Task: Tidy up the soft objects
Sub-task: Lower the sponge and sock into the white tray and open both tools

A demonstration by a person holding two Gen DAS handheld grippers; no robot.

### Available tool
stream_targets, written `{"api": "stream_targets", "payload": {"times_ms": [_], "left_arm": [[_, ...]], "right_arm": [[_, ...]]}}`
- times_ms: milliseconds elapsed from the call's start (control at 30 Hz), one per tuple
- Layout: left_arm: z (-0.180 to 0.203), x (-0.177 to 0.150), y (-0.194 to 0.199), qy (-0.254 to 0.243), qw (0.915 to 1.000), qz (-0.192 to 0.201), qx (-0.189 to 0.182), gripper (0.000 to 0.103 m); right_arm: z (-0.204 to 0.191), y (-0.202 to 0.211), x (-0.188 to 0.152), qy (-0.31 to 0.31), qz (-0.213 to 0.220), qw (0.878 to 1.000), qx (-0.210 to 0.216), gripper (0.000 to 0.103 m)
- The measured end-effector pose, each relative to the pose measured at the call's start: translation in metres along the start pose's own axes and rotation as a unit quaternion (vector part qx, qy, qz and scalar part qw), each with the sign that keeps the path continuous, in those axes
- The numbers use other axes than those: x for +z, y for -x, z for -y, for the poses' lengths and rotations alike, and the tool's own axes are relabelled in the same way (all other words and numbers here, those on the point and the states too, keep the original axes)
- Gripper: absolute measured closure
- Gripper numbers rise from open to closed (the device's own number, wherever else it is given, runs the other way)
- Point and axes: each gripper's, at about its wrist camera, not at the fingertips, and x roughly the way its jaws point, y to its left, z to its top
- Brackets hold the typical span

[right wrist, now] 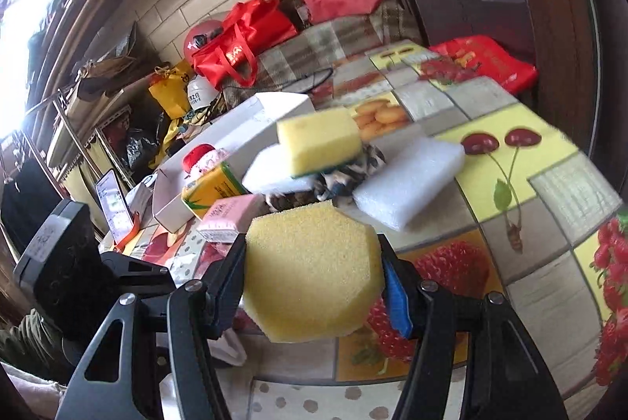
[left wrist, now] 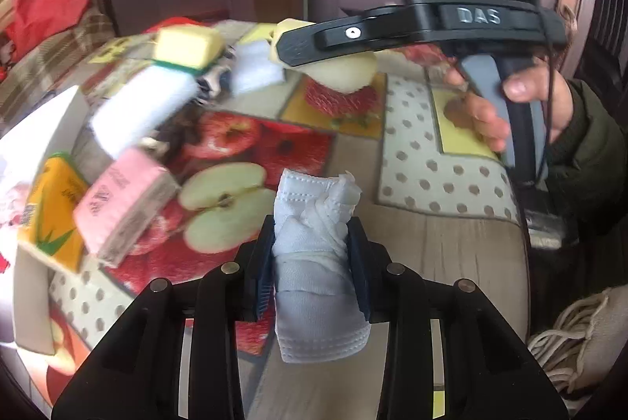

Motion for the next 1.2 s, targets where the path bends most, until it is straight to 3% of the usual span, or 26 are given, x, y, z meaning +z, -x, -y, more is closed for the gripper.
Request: {"api": "stream_targets", "payload": {"times_ms": [133, 200, 300, 367, 400, 467, 533, 567, 667, 933, 1200], "left_arm": [[-0.018, -0.008, 0.038, 0.045, 0.9934, 0.102, 0.031, 0.07], [-0.032, -0.019, 0.06, 0.072, 0.9802, 0.149, 0.109, 0.07], [-0.051, -0.033, 0.084, 0.111, 0.953, 0.19, 0.208, 0.07], [-0.073, -0.046, 0.1, 0.165, 0.9276, 0.208, 0.263, 0.07], [-0.079, -0.05, 0.104, 0.182, 0.9183, 0.211, 0.281, 0.069], [-0.095, -0.06, 0.113, 0.22, 0.8917, 0.211, 0.335, 0.069], [-0.106, -0.069, 0.121, 0.246, 0.8711, 0.206, 0.372, 0.069], [-0.114, -0.073, 0.123, 0.256, 0.8652, 0.204, 0.38, 0.069], [-0.136, -0.077, 0.121, 0.281, 0.8581, 0.187, 0.387, 0.069], [-0.178, -0.073, 0.114, 0.277, 0.8391, 0.182, 0.431, 0.069], [-0.22, -0.086, 0.125, 0.356, 0.8099, 0.184, 0.429, 0.069]], "right_arm": [[-0.024, 0.005, 0.009, 0.036, 0.058, 0.997, -0.019, 0.042], [-0.036, 0.002, 0.011, 0.058, 0.091, 0.993, -0.042, 0.042], [-0.046, -0.012, 0.013, 0.073, 0.104, 0.991, -0.051, 0.042], [-0.05, -0.024, 0.015, 0.075, 0.097, 0.991, -0.053, 0.042], [-0.052, -0.026, 0.015, 0.074, 0.096, 0.991, -0.05, 0.042], [-0.057, -0.031, 0.017, 0.076, 0.098, 0.991, -0.045, 0.042], [-0.065, -0.04, 0.016, 0.089, 0.087, 0.992, -0.037, 0.042], [-0.069, -0.043, 0.015, 0.094, 0.081, 0.992, -0.032, 0.042], [-0.091, -0.063, 0.012, 0.123, 0.057, 0.991, -0.009, 0.042], [-0.162, -0.11, 0.003, 0.215, 0.027, 0.976, 0.032, 0.042], [-0.197, -0.154, 0.012, 0.212, 0.017, 0.975, 0.06, 0.042]]}}
